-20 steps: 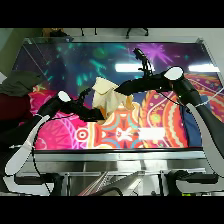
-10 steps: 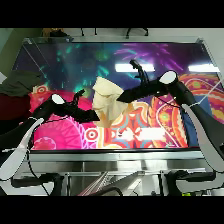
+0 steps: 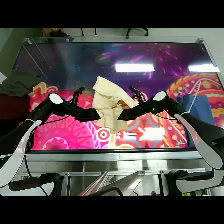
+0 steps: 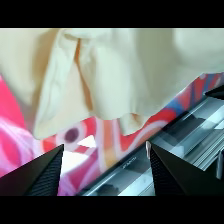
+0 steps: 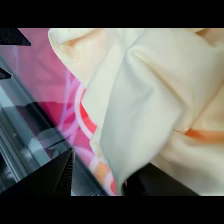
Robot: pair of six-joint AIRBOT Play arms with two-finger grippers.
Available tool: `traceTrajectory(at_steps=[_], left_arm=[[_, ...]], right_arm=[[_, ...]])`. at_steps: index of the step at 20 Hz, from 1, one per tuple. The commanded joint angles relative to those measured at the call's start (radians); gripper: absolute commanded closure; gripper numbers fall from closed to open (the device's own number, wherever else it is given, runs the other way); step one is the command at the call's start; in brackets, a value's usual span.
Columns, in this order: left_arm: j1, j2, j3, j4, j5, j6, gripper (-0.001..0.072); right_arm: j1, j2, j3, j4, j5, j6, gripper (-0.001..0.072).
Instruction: Fold the shirts.
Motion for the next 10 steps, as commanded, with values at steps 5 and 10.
traceTrajectory(at_steps=[5,10], left_arm=[[-0.029,0.002,0.043,-0.033,0.010,-0.002,0.0126],[-0.025,0.002,0.069,-0.052,-0.013,-0.005,0.0126]], right_arm=[[-0.003,0.068,-0.012,0.025,0.090,-0.003,0.0425],[-0.003,0.106,-0.006,0.026,0.080,0.005,0.0431]])
